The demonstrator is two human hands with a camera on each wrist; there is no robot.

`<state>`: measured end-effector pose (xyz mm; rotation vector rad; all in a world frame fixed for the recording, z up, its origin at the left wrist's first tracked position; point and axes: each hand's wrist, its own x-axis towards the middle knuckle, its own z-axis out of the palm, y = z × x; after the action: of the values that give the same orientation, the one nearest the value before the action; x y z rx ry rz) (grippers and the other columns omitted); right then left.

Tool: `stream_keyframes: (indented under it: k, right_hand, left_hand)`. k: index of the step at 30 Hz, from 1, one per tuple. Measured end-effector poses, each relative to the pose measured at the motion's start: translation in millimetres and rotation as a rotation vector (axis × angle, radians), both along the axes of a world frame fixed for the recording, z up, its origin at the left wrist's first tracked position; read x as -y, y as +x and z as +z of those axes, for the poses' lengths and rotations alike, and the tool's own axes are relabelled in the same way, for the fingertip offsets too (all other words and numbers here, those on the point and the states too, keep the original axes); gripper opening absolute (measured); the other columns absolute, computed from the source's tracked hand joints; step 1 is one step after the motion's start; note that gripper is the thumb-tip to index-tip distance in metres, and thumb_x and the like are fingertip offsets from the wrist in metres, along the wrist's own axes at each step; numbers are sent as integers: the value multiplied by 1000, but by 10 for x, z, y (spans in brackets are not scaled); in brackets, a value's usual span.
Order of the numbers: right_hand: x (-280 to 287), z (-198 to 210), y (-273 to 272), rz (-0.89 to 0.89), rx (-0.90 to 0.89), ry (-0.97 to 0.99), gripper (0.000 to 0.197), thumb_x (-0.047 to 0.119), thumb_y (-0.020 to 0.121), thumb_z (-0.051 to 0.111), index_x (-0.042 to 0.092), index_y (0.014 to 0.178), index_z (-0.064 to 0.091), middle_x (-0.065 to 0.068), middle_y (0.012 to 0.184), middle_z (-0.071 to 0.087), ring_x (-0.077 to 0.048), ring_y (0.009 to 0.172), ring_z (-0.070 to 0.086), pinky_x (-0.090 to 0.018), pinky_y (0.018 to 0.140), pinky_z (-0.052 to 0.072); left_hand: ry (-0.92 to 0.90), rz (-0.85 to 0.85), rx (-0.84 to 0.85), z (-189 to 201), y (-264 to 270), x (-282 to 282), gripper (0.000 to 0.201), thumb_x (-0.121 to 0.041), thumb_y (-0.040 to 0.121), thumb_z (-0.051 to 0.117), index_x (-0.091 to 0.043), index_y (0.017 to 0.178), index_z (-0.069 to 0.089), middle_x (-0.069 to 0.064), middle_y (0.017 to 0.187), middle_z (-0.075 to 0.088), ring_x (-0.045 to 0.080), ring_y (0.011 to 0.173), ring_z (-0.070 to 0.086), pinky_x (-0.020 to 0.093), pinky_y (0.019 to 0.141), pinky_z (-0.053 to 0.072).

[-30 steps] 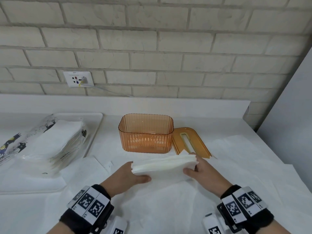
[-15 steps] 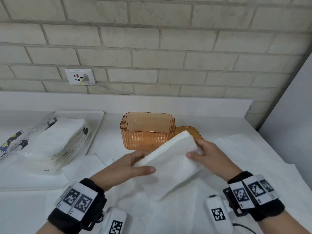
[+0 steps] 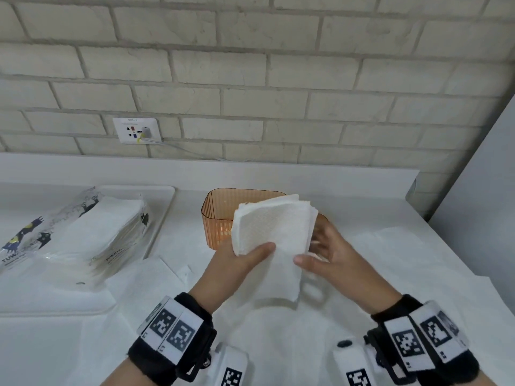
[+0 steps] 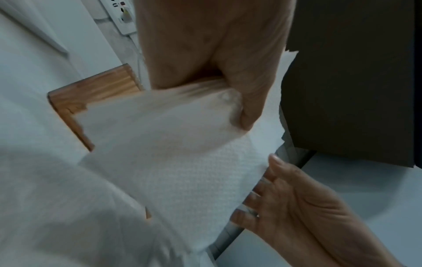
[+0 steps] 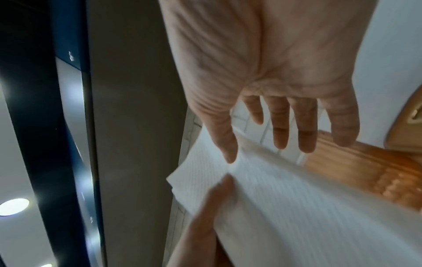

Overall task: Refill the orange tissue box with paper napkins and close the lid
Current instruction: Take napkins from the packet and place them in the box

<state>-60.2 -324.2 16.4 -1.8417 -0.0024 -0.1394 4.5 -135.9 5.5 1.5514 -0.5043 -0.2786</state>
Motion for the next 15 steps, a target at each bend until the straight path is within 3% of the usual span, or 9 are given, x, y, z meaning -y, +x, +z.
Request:
stream_keyframes:
  k: [3,6,10,13,15]
  right_hand:
    - [-113,-123,-7,-5,-8,-36,57,25,83,69,28,131,40,9,122,59,-6,113,57,-28,93,49]
    - [-112,-283,-6,-46,-15,-24,47,21,83,68,32,123,45,11,116,61,-4,109,58,-25,90,51]
    - [-74,-543,-41,19,-159,-39,41,15,85,66,37,114,47,12,115,63,-9,111,59,-26,91,52]
    - [-87,-521,4,21,-115,-77,41,19,88,62,31,124,47,12,120,61,-5,113,57,-30,98,48]
    - [-91,-452,40,13,-45,-104,46,19,89,61,28,130,43,13,123,58,-1,115,53,-24,98,44]
  left_hand:
    - [-96,-46,23,1,-80,62,32,-25,77,70,-32,107,65,-5,106,72,13,99,68,31,84,57]
    - [-47,-110,0,-85,-113,70,37,-18,81,73,-26,116,61,-5,110,71,9,101,67,25,84,55]
    - [127,-84,-53,-295,-82,19,24,-23,85,69,-33,106,61,-7,108,70,4,95,67,22,79,55]
    - [75,-83,-29,-301,-96,34,25,-30,84,69,-37,107,61,-8,108,70,4,99,66,25,86,55]
    - [0,-76,5,-273,-95,52,32,-29,80,69,-40,109,61,-12,110,70,4,102,65,25,89,54]
